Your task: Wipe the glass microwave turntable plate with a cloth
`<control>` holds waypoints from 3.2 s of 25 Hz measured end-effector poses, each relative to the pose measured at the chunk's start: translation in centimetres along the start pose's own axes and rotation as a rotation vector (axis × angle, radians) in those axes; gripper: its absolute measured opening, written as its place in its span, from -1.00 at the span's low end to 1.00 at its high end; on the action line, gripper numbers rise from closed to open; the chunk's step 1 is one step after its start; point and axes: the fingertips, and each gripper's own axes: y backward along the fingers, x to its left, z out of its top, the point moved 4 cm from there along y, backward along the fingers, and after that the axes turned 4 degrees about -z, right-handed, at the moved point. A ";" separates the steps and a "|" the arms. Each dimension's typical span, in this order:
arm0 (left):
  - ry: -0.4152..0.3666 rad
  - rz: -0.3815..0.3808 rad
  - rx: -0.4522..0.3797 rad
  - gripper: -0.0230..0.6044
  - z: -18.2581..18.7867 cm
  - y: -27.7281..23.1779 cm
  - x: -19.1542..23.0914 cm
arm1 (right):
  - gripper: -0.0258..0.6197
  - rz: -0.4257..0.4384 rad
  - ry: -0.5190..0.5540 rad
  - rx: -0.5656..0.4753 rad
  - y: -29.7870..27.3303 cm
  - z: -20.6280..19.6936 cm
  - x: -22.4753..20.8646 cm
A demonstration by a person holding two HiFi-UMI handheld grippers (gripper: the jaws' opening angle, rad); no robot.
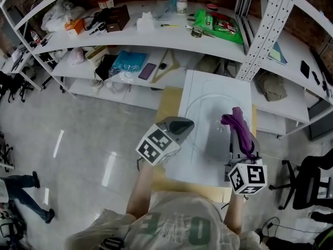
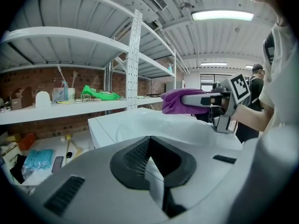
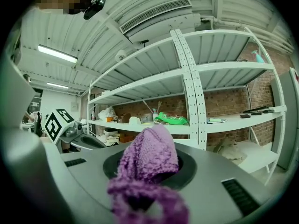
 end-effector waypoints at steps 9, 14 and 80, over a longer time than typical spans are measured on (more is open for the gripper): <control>-0.004 0.000 0.063 -0.93 -0.4 -0.3 0.1 | -0.75 0.021 0.013 -0.008 0.1 0.3 0.2; -0.013 0.017 0.107 -0.93 -0.7 -0.1 0.3 | -0.75 0.031 0.011 -0.009 0.3 0.6 0.4; 0.017 0.127 -0.066 -0.93 -2.0 1.3 0.7 | -0.75 0.188 0.445 0.525 -8.1 -1.7 -1.8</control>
